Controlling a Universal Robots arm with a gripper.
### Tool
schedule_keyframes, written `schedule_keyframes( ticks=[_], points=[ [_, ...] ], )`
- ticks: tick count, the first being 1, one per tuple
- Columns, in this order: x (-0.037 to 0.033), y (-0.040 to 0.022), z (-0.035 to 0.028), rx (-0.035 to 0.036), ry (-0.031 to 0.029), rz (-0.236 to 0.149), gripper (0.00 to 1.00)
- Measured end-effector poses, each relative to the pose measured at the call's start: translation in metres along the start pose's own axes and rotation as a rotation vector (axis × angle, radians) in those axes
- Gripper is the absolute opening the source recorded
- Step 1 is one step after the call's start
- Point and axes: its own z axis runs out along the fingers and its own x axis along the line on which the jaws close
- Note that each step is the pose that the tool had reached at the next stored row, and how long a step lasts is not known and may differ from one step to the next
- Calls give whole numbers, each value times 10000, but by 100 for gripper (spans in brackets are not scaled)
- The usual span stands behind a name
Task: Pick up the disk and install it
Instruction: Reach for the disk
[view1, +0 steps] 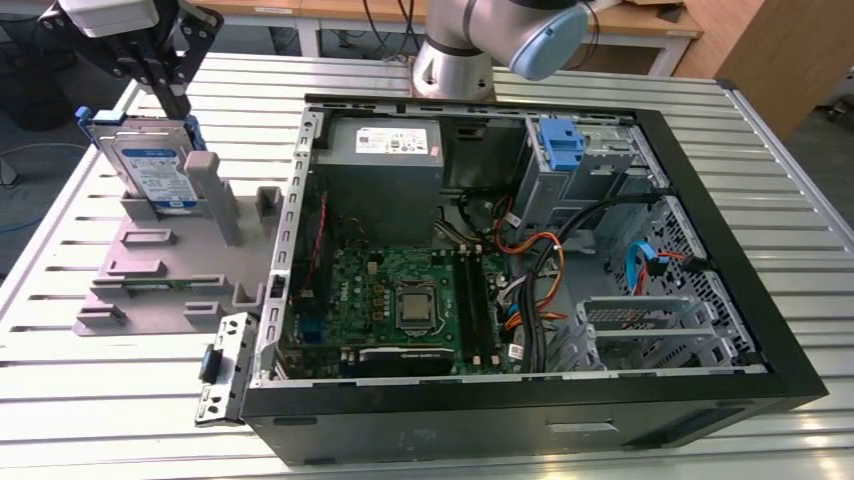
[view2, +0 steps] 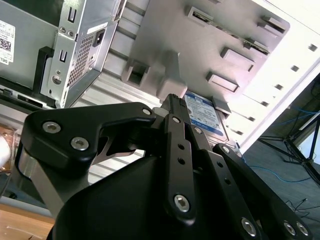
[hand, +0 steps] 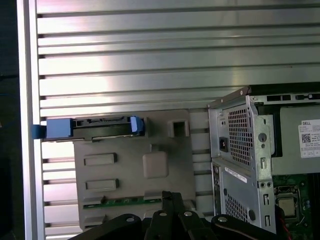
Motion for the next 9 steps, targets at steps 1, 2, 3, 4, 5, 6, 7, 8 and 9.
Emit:
schedule_keyframes(
  ticks=[1,2,3,4,5,6,7,8,9],
  points=[
    [4,0,0,0,0,0,11],
    [8,-1,0,0,0,-1,11],
    [14,-1,-1,0,0,0,11],
    [18,-1,-1,1,0,0,11],
    [24,-2,-1,0,0,-1,11],
    [29,-2,-1,0,0,-1,11],
    [34,-3,-1,0,0,-1,11],
    [38,-3,-1,0,0,-2,11],
    [39,-3,-1,0,0,-2,11]
  ],
)
